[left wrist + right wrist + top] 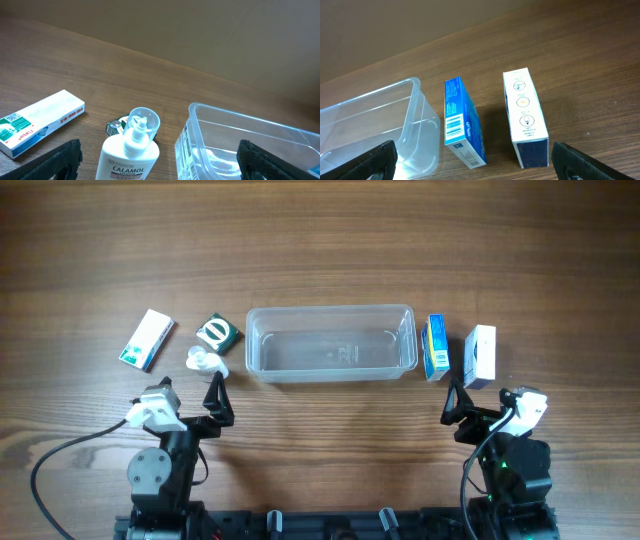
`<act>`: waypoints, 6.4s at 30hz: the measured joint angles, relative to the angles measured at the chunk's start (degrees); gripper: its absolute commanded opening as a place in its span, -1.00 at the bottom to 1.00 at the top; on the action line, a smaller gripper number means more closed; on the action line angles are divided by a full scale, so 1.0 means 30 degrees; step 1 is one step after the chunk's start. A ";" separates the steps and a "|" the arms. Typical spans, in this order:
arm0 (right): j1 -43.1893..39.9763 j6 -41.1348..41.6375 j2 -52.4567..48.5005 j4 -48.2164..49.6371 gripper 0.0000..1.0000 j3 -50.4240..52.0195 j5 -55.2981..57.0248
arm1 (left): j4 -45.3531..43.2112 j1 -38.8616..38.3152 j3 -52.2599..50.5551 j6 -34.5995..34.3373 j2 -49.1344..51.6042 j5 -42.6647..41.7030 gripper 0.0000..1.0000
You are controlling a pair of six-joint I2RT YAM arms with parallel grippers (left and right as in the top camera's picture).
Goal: Pack container
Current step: 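Reach the right gripper to the blue box and grasp it, then lift the blue box and set it upright in the container's right end, then grasp the white box with the right gripper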
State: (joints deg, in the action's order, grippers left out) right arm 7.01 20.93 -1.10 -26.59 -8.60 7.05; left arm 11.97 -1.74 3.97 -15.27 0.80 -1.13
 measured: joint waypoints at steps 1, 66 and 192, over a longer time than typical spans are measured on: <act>0.0000 0.0000 0.0000 0.0007 1.00 0.0000 0.0000 | 0.0000 0.0000 -0.0007 0.0000 0.0000 0.0000 0.99; -0.0444 -0.2055 -2.9317 -0.8706 0.62 -1.9190 -0.3818 | -0.0007 0.0000 -0.0022 0.0007 0.0015 0.0007 0.99; -0.1472 -0.1217 -2.4028 -1.2203 -0.46 -2.0451 -0.1392 | -0.0015 0.0000 -0.0022 0.0000 0.0015 0.0007 0.99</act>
State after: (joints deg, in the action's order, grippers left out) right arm 2.59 17.28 -73.19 -63.20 -69.95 2.87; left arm 11.92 -1.74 3.90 -15.27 0.84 -1.10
